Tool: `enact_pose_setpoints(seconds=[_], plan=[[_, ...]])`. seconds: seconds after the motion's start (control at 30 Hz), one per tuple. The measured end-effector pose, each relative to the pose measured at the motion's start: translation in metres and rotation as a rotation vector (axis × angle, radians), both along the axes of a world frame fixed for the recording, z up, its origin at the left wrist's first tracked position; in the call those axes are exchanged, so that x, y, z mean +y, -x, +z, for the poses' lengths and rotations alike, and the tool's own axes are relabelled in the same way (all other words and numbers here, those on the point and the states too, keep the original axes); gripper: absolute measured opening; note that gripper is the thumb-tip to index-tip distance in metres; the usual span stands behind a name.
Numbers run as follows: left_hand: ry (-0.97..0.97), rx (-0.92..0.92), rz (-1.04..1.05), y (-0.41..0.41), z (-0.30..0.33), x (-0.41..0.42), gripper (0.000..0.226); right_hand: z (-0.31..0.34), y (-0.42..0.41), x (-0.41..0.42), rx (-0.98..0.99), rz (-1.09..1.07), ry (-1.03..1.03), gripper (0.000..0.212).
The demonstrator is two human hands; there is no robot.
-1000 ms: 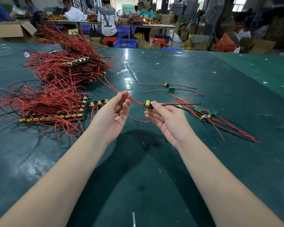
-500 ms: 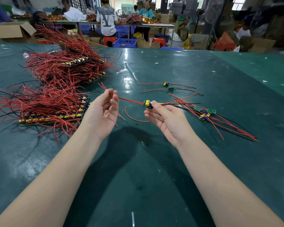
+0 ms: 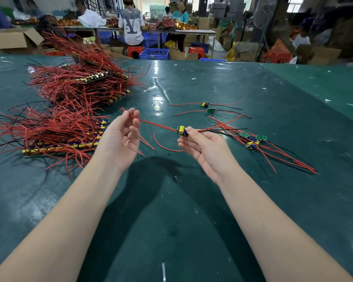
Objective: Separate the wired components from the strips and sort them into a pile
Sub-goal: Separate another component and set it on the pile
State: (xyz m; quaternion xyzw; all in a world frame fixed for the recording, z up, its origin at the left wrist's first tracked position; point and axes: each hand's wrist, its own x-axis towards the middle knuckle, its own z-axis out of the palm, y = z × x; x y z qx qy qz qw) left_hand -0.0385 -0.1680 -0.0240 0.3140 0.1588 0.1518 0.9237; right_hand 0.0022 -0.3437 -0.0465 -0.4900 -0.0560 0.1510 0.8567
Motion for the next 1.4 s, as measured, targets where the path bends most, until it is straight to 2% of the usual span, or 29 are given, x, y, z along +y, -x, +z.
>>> enact_pose_setpoints(seconds=[0.2,0.3,0.37,0.53,0.63,0.87,0.93,1.0,1.13,1.4], plan=[[0.088,-0.003,0.067,0.003,0.000,0.006,0.007,0.000,0.000,0.000,-0.045,-0.004,0.001,0.012],[0.061,0.016,0.080,0.002,0.000,0.006,0.011,0.000,0.000,-0.001,-0.084,-0.012,0.022,0.011],[-0.007,0.059,0.086,0.001,0.000,0.006,0.014,0.000,-0.001,-0.002,-0.093,-0.022,0.036,0.010],[-0.325,0.186,0.212,0.000,-0.005,0.007,0.016,-0.001,-0.001,-0.003,-0.156,-0.066,0.104,0.009],[-0.239,0.190,0.244,-0.001,-0.004,0.006,0.014,-0.001,0.000,-0.002,-0.219,-0.071,0.135,0.009],[0.091,0.149,0.127,-0.002,-0.003,0.004,0.010,-0.002,0.004,0.002,-0.205,-0.026,0.098,0.010],[0.028,0.149,0.129,-0.003,-0.003,0.001,0.017,-0.002,0.004,0.003,-0.168,-0.027,0.063,0.010],[-0.119,0.133,0.131,-0.002,-0.003,-0.004,0.023,-0.002,0.003,0.003,-0.138,-0.044,0.036,0.010],[-0.332,0.011,0.056,0.000,-0.006,-0.016,0.026,-0.003,0.004,0.006,-0.129,-0.065,0.045,0.010],[-0.473,-0.108,-0.129,0.001,-0.012,-0.035,0.021,-0.003,0.005,0.006,-0.064,-0.033,-0.041,0.010]])
